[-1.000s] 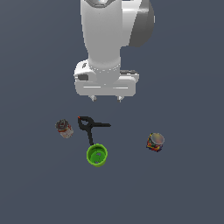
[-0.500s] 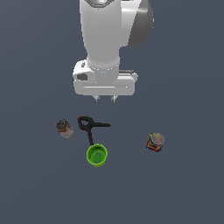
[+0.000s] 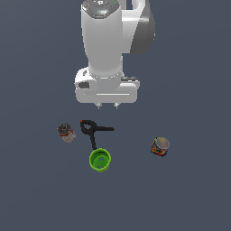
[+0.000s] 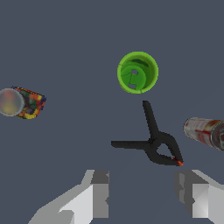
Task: Pick up a designated object from a clutter of objects.
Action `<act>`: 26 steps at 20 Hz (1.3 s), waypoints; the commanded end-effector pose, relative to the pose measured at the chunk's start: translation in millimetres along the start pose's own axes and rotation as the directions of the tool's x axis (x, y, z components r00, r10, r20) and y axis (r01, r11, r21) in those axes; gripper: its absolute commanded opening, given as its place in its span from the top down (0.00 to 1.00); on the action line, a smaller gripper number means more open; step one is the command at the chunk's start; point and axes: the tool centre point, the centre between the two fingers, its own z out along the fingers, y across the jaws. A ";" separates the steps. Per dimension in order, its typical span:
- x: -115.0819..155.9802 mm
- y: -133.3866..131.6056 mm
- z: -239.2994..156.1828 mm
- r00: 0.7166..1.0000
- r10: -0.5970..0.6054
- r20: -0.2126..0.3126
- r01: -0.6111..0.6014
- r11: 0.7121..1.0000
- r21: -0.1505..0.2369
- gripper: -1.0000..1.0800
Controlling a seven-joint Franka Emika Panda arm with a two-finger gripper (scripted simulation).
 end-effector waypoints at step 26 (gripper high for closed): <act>49.4 59.3 163.9 0.951 -0.223 -0.213 0.222 0.975 -0.028 0.38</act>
